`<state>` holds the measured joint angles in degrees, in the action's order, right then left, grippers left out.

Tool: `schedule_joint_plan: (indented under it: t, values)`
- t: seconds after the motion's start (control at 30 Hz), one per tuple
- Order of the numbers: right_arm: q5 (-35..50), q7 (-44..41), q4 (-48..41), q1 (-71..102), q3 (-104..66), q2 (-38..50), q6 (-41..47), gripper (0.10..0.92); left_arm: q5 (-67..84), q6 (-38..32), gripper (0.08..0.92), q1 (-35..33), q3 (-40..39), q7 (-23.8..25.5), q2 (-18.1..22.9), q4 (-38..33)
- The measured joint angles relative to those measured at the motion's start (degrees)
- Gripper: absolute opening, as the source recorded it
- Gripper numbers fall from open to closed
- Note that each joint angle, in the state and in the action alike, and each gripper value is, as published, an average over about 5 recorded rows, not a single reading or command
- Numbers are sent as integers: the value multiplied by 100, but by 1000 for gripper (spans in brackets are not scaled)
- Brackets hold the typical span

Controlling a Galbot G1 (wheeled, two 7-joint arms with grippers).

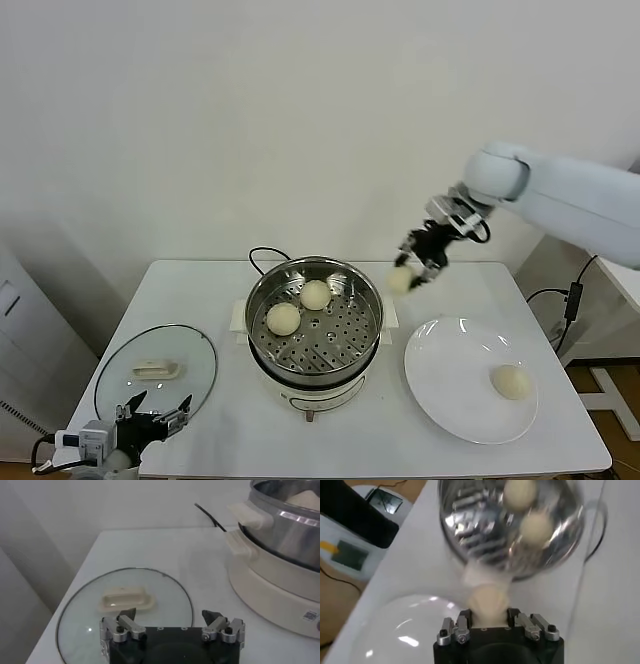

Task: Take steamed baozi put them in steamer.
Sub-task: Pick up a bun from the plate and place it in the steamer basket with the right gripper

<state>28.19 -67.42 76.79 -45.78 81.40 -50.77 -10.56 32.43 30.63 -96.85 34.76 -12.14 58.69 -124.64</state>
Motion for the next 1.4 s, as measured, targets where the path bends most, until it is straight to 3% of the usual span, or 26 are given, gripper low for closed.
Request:
schedule_joint_plan:
  t: [0.3, 0.7, 1.4]
  values:
    - [-248, -76, 117, 127, -197, -956, -1253, 450, -44, -7, 823, 4, -66, 1, 31, 1]
    - [-1322, -131, 513, 680, -375, -1469, -2576, 450, -63, -16, 823, -7, -89, 1, 32, 23]
    - [-3391, -15, 565, 1687, -931, -1787, -3357, 466, -44, -39, 823, 4, -80, 14, 7, 99]
